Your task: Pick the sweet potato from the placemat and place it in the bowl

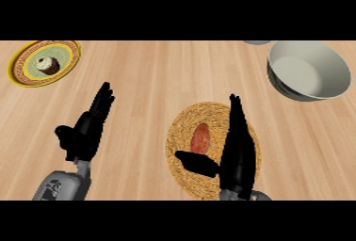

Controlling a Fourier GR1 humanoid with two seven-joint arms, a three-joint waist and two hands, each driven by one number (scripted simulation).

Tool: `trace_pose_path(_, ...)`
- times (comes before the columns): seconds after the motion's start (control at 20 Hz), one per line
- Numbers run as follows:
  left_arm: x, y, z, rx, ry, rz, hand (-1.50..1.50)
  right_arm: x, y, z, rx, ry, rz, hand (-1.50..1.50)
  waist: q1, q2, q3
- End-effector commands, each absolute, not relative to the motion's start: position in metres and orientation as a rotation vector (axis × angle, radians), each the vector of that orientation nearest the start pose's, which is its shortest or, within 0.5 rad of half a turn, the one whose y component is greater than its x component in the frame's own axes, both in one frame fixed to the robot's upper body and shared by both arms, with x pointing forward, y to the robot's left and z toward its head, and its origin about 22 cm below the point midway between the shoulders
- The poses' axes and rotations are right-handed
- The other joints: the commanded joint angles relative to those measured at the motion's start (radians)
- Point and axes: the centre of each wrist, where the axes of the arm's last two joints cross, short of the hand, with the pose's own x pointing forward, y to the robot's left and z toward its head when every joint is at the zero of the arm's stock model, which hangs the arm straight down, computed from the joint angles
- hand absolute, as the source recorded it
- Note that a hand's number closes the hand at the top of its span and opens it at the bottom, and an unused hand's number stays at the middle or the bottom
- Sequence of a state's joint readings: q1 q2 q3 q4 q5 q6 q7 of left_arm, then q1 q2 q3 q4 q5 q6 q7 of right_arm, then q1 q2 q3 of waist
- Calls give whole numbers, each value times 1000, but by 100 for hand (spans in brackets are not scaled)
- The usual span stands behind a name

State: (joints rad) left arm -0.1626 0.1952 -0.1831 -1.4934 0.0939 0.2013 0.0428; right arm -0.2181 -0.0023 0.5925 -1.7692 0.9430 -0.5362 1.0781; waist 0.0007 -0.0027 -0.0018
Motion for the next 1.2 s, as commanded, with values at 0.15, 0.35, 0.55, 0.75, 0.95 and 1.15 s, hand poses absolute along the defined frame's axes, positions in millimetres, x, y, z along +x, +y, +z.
trace_pose_path(0.15, 272, 203, 40, 60, -1585, -105, 0, 212, -74, 90, -642, -1134, 207, -150, 0, 0, 2)
trace_pose_path(0.35, 266, 217, 32, 58, -1589, -93, 0, 219, -78, 62, -608, -1135, 191, -150, 3, 2, 2)
trace_pose_path(0.55, 279, 219, 20, 91, -1599, -124, 0, 192, -72, 79, -578, -1162, 188, -150, -6, 2, 1)
trace_pose_path(0.75, 282, 225, 13, 88, -1594, -110, 0, 198, -68, 47, -548, -1224, 145, -150, -1, 4, 2)
trace_pose_path(0.95, 261, 219, 39, 67, -1596, -124, 0, 205, -81, 69, -511, -1252, 117, -150, 2, 1, 2)
trace_pose_path(1.15, 273, 190, 29, 46, -1593, -104, 0, 208, -77, 65, -478, -1276, 68, -150, 0, 3, 2)
